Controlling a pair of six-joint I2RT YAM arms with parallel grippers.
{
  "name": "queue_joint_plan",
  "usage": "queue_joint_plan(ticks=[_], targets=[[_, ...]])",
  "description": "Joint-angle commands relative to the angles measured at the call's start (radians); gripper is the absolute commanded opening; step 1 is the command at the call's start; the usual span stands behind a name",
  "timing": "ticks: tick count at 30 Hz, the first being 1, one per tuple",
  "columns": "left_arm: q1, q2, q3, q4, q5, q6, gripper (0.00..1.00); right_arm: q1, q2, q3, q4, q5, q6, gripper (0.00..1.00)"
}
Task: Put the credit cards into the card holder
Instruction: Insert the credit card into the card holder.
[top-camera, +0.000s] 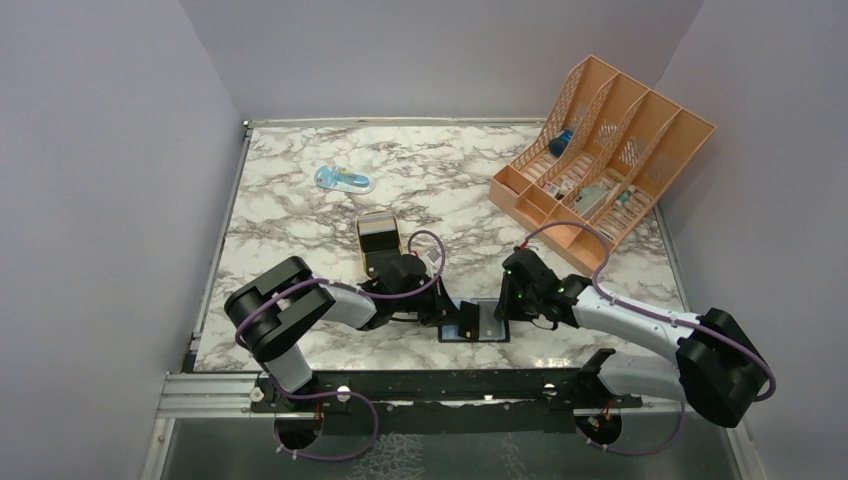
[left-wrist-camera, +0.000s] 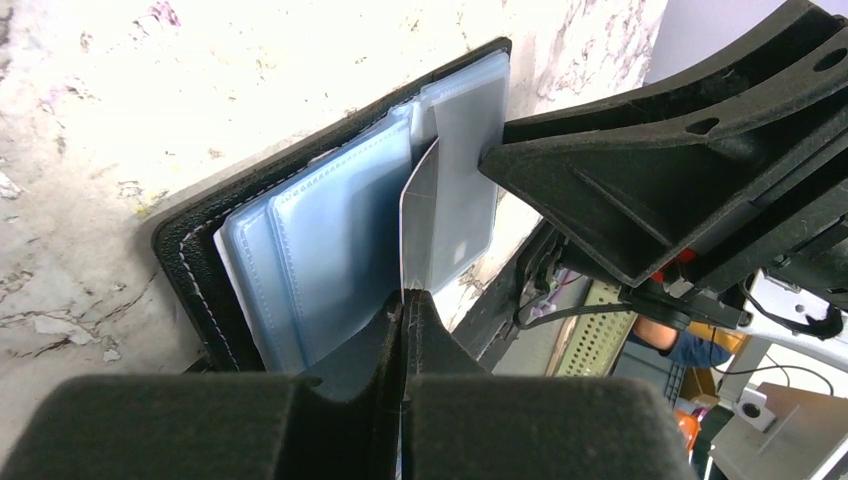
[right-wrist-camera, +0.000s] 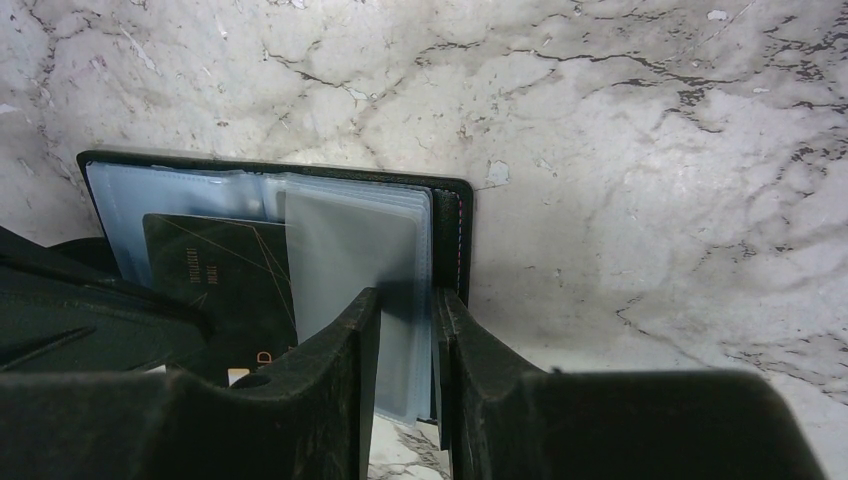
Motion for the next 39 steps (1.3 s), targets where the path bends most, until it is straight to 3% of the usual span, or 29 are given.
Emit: queue_joint_plan(ticks=[1, 22, 31, 39], targets=[[-0.008, 0.013, 0.011, -0.014, -0.074, 0.006, 0.00, -0.004, -0.006, -0.029, 0.008, -0.034, 0.019, 0.25], [-0.023, 0.024, 0.024, -0.014, -0.145, 0.078, 0.00, -0.003, -0.005, -0.029, 0.019, -0.061, 0.040, 0.26], [-0.070, 0.036, 0.029, -0.013, -0.188, 0.043, 0.00, -0.003, -0.032, -0.034, 0.023, -0.100, 0.075, 0.26], [-0.078, 0.001, 0.045, -0.029, -0.213, 0.061, 0.31, -0.004, -0.090, -0.005, -0.061, -0.032, 0.066, 0.36]])
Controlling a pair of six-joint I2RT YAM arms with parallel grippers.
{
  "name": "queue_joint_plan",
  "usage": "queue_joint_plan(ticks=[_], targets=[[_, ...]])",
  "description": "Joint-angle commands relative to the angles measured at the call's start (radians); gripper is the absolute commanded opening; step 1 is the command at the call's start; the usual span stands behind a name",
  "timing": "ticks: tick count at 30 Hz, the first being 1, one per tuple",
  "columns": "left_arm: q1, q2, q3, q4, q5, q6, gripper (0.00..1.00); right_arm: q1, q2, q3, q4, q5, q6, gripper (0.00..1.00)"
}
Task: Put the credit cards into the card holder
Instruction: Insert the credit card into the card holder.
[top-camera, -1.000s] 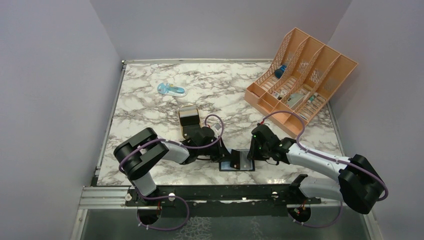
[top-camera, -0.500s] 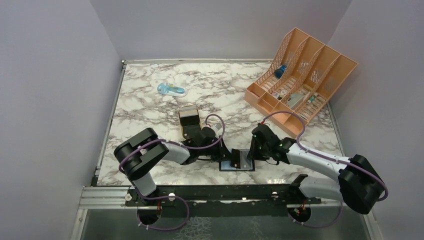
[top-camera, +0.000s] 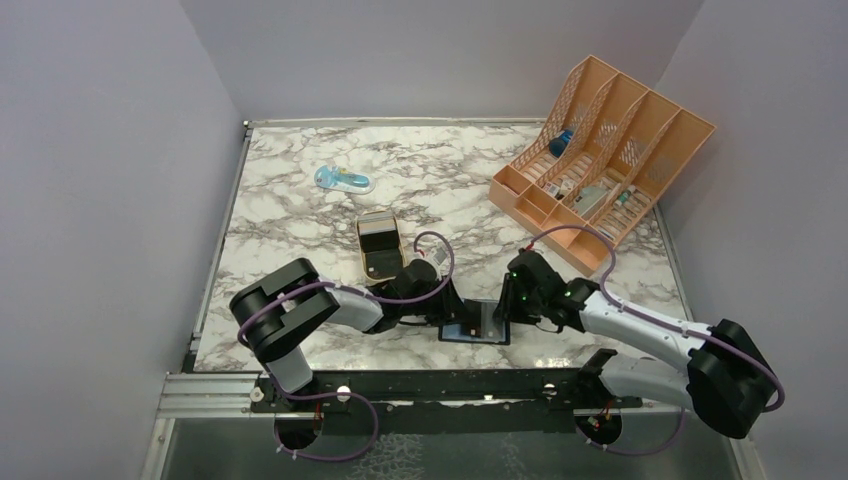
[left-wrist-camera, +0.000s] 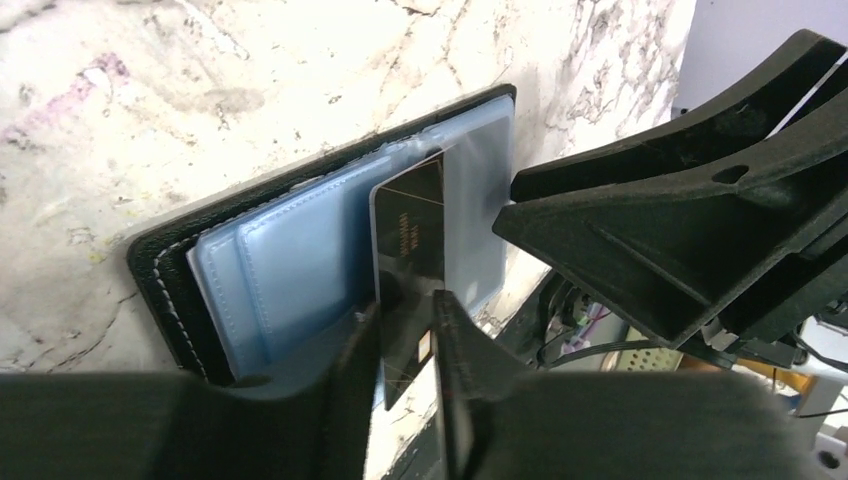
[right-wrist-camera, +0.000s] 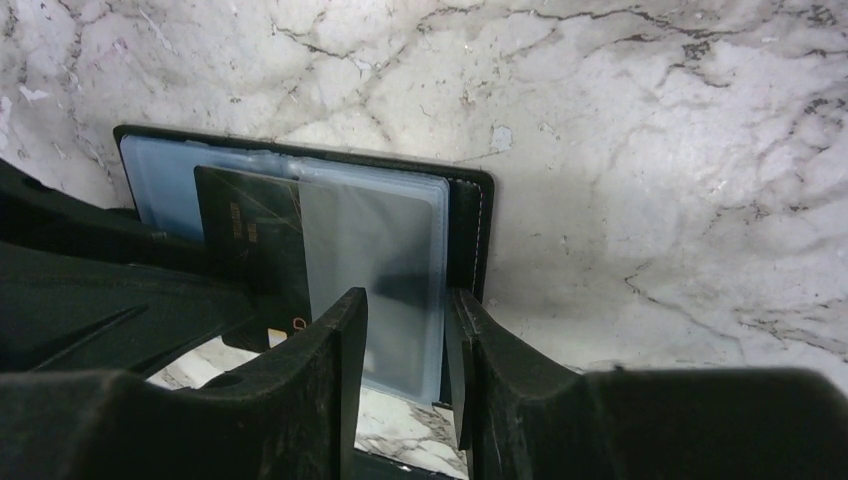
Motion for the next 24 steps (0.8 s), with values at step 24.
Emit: queue_joint_plan(ticks=[24], targets=[[-0.038, -0.036, 0.060, -0.145, -0.100, 0.066, 0.44, 0.003, -0.006, -0.049, 0.041, -0.085, 0.052, 0.31]])
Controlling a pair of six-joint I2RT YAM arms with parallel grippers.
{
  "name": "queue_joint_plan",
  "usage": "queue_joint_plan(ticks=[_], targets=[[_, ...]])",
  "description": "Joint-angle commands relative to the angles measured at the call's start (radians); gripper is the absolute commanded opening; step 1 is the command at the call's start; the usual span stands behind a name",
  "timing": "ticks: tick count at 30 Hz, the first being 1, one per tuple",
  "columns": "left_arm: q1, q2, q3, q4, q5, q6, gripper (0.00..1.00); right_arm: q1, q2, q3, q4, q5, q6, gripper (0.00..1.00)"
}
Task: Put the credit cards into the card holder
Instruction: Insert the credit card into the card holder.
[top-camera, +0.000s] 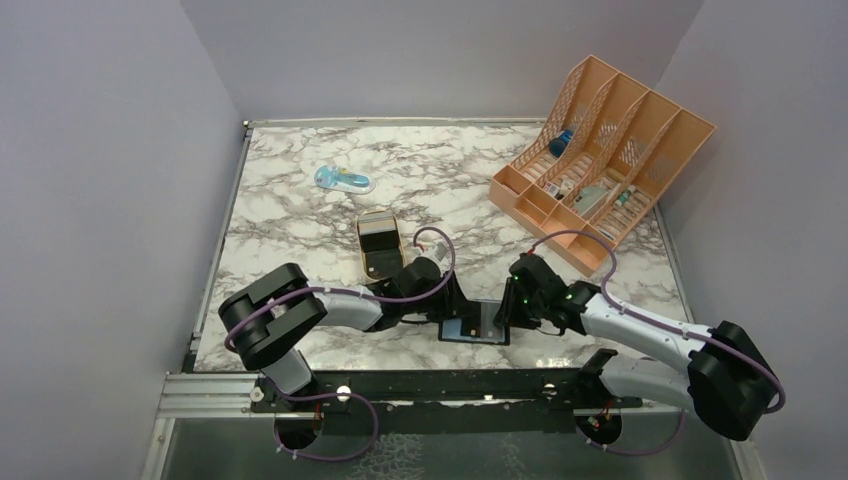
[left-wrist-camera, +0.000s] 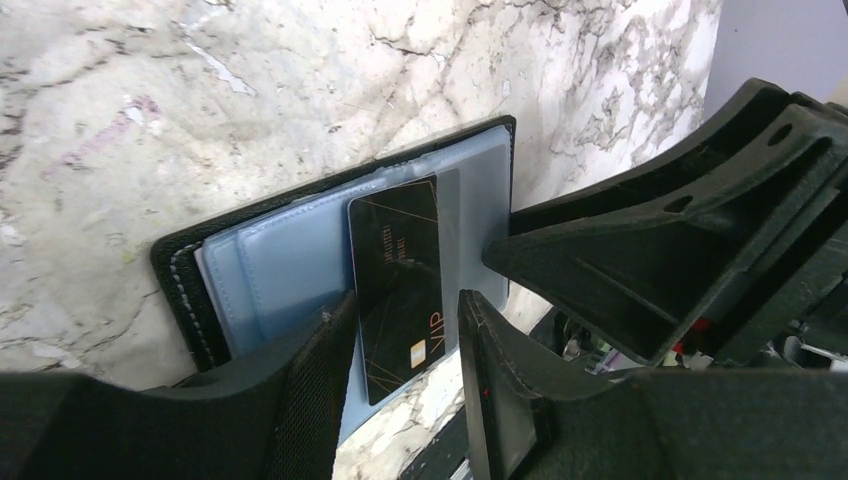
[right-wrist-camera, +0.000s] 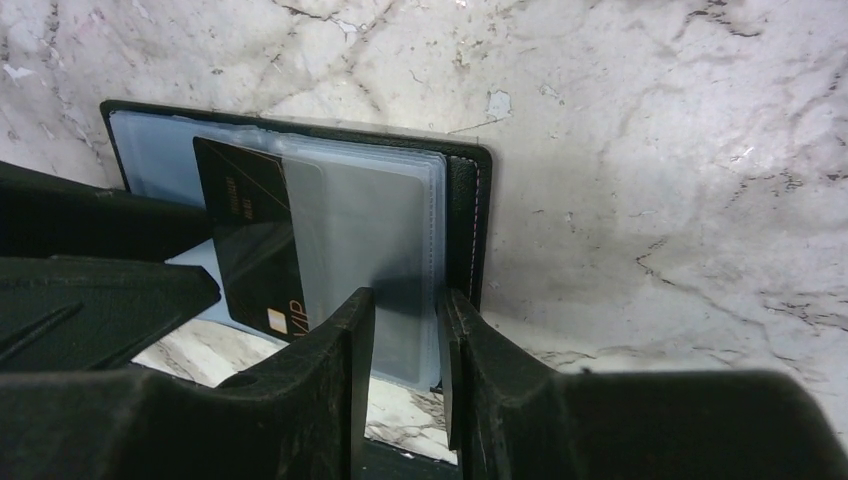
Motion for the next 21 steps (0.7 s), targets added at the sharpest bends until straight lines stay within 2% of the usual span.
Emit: queue_joint_plan(ticks=[1, 12, 21], targets=[[-0.025, 0.041, 0.031, -0.022, -0.003, 0.008, 0.43, 0.004, 0.021, -0.031, 0.067, -0.060, 0.027, 0.30], [-0.064, 0.094, 0.108, -0.021, 0.001, -0.005, 0.36, 0.003, 0.014, -0.058, 0.138, -0.088, 0.033, 0.27], [-0.078, 0.124, 0.155, -0.029, -0.064, -0.010, 0.33, 0.003, 0.031, -0.057, 0.194, -0.039, 0.072, 0.26]])
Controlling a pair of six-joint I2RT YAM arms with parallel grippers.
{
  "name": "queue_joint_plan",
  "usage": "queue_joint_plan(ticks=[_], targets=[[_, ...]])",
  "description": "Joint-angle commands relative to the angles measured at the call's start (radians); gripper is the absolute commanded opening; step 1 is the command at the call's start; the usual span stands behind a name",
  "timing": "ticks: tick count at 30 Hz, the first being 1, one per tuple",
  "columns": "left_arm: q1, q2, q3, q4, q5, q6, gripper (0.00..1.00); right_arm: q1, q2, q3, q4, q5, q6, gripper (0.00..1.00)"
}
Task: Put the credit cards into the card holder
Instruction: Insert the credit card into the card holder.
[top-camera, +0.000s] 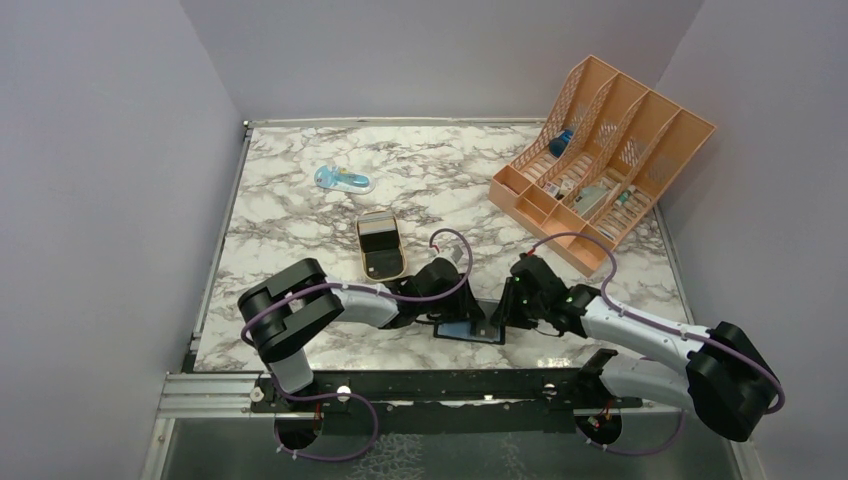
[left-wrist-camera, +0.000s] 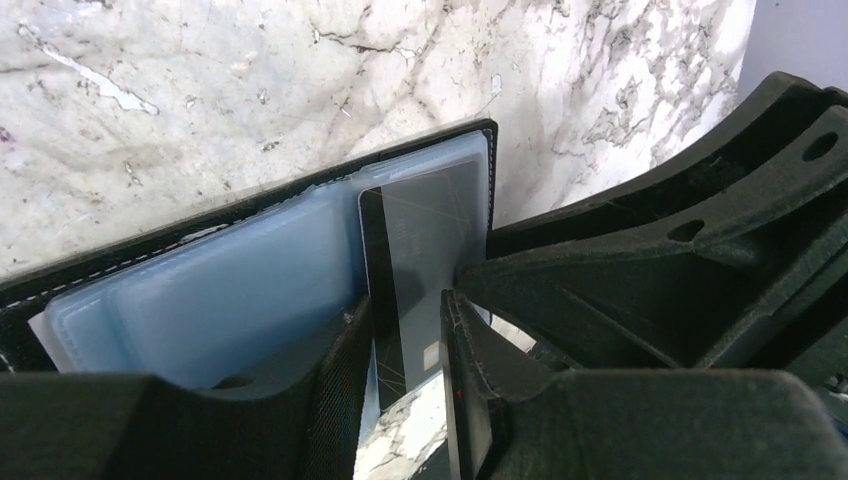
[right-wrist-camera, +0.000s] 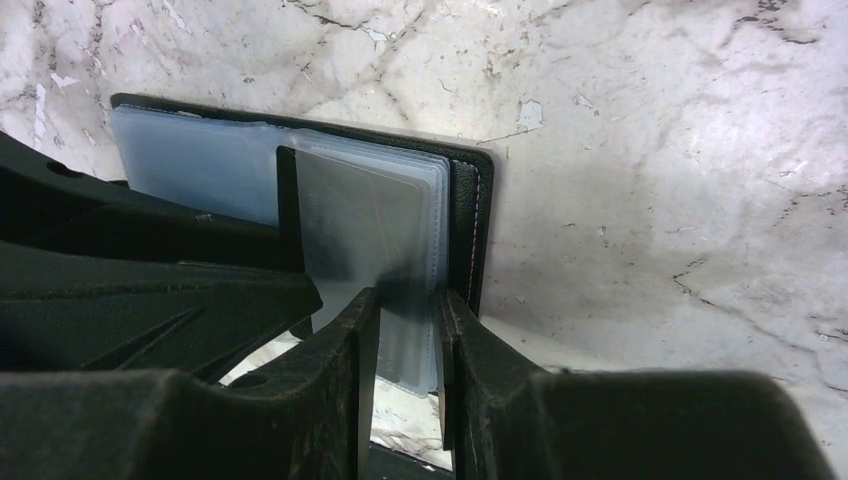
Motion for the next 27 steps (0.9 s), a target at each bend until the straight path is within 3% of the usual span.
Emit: queue_joint_plan(ticks=[1, 8, 16, 27], targets=[[-0.017, 0.036, 0.052, 0.019, -0.050, -0.010, 0.33, 0.003, 0.032, -0.009, 0.104, 0.023, 0.036, 0.26], [-0.018, -0.005, 0.044, -0.006, -0.143, -0.012, 0.37, 0.004, 0.062, 0.039, 0.121, 0.084, 0.021, 0.26], [-0.018, -0.090, 0.011, -0.066, -0.187, 0.011, 0.43, 0.004, 0.026, 0.091, 0.009, 0.165, -0.049, 0.43], [0.027, -0.173, 0.136, -0.346, -0.240, 0.317, 0.45, 0.004, 0.000, 0.120, -0.041, 0.112, -0.129, 0.51]])
